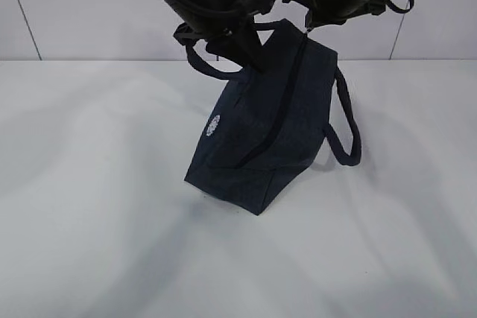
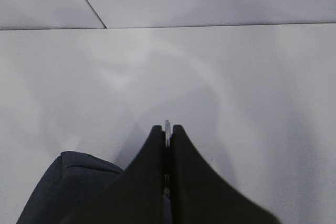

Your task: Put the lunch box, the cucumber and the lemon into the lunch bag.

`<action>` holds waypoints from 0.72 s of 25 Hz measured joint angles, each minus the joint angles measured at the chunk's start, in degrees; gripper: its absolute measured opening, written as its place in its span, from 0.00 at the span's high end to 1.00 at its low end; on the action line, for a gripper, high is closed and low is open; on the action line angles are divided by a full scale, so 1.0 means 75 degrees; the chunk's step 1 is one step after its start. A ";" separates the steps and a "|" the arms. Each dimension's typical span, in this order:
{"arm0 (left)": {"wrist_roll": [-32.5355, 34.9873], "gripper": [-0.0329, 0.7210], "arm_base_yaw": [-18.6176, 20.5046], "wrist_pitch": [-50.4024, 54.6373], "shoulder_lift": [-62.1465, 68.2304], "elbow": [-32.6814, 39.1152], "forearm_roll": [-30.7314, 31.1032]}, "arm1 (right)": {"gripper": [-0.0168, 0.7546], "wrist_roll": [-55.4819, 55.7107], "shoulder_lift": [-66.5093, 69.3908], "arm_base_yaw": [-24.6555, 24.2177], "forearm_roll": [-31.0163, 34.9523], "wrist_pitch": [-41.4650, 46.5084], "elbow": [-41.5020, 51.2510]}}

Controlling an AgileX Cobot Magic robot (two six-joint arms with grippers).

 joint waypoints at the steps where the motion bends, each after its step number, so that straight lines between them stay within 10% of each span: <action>1: 0.0000 0.97 -0.0014 0.0000 0.0000 0.0000 0.0000 | 0.96 0.0000 0.0000 0.0000 -0.0019 0.0039 0.0000; 18: -0.0172 0.97 -0.0089 -0.0033 -0.0044 0.0328 -0.0007 | 0.96 0.0000 0.0765 0.0000 -0.0123 0.0397 -0.0400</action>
